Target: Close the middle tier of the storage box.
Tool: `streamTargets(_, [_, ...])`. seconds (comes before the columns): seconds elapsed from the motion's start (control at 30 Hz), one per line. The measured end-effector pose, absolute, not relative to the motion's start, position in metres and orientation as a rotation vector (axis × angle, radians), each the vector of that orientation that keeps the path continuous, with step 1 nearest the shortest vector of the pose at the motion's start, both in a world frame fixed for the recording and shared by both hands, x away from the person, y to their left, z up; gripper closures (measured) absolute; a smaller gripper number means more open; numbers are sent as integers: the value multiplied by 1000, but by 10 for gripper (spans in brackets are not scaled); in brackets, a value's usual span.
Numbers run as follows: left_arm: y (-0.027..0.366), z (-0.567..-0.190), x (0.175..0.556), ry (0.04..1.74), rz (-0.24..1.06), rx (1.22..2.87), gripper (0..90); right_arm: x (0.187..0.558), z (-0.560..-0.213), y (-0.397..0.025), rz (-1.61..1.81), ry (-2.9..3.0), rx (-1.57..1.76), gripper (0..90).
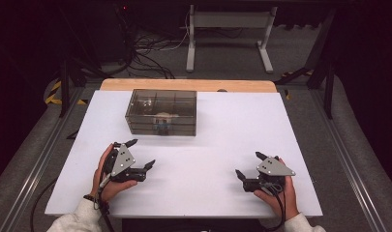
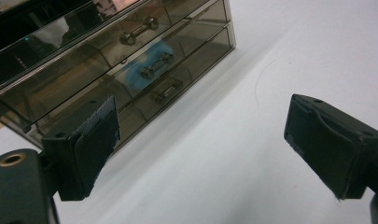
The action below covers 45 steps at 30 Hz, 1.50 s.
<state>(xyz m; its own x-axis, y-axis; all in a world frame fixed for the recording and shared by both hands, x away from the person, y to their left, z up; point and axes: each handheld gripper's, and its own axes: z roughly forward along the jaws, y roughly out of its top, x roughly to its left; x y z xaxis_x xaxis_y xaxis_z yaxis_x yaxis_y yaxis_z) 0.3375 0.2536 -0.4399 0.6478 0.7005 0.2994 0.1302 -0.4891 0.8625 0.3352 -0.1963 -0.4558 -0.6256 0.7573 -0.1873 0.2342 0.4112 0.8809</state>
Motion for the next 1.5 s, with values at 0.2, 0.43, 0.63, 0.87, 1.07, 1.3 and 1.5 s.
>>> streamTargets(0.2, [258,-443,333,652,819,1991,116,336,-456,-197,1176,2093,840,86])
streamTargets(0.43, [266,-449,328,669,845,2012,114,336,-457,-197,1177,2097,838,86])
streamTargets(0.63, [276,-453,323,706,836,2008,112,335,-457,-197,1174,2100,834,89])
streamTargets(0.87, [281,-455,317,729,832,2003,107,335,-457,-196,1171,2101,833,89])
streamTargets(1.07, [283,-455,315,736,834,2000,101,335,-457,-196,1171,2099,829,89])
streamTargets(1.3, [283,-455,314,727,836,2006,99,333,-456,-195,1161,2102,821,91])
streamTargets(1.5, [283,-454,312,724,842,1999,99,333,-456,-193,1149,2108,810,91])
